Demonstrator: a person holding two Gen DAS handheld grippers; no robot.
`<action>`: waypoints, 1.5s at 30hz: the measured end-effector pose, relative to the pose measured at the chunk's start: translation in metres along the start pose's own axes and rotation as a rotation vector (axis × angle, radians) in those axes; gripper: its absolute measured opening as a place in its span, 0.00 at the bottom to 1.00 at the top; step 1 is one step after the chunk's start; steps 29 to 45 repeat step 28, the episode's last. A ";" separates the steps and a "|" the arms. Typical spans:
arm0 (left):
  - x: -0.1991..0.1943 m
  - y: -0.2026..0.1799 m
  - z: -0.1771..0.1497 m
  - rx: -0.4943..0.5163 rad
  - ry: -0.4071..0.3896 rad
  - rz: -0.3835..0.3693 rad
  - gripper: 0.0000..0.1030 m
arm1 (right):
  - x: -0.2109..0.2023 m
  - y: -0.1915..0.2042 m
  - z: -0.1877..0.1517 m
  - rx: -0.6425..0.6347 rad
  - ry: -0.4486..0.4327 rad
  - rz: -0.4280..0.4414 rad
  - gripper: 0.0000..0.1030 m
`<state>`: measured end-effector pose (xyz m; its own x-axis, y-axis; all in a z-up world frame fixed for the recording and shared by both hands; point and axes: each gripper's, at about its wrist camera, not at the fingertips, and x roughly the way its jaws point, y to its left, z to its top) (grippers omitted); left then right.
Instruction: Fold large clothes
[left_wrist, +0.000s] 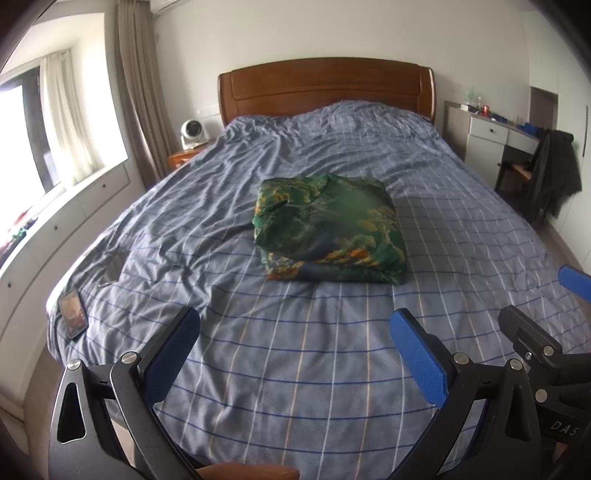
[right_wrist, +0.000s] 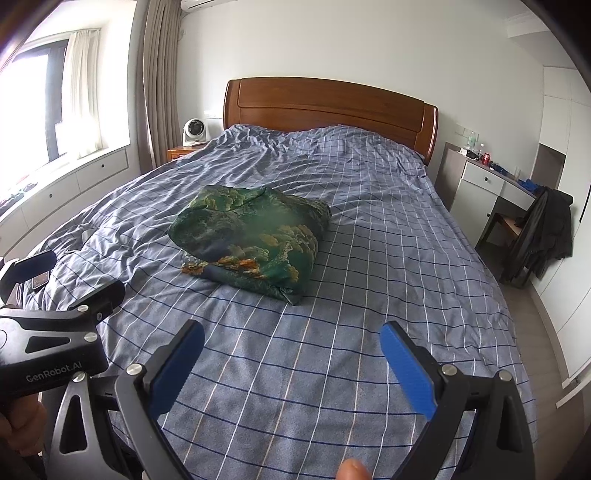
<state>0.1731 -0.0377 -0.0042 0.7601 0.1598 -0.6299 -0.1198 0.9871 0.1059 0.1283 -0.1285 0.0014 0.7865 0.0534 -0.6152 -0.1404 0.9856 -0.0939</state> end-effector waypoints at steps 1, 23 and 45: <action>0.000 0.000 0.000 -0.001 0.000 0.000 1.00 | 0.000 0.000 0.000 -0.002 0.000 -0.003 0.95; 0.003 -0.004 0.002 0.000 0.012 -0.016 1.00 | 0.007 -0.001 -0.003 -0.004 0.029 -0.023 0.95; 0.001 -0.004 0.004 -0.004 -0.016 -0.012 1.00 | 0.009 -0.002 -0.002 0.001 0.031 -0.023 0.95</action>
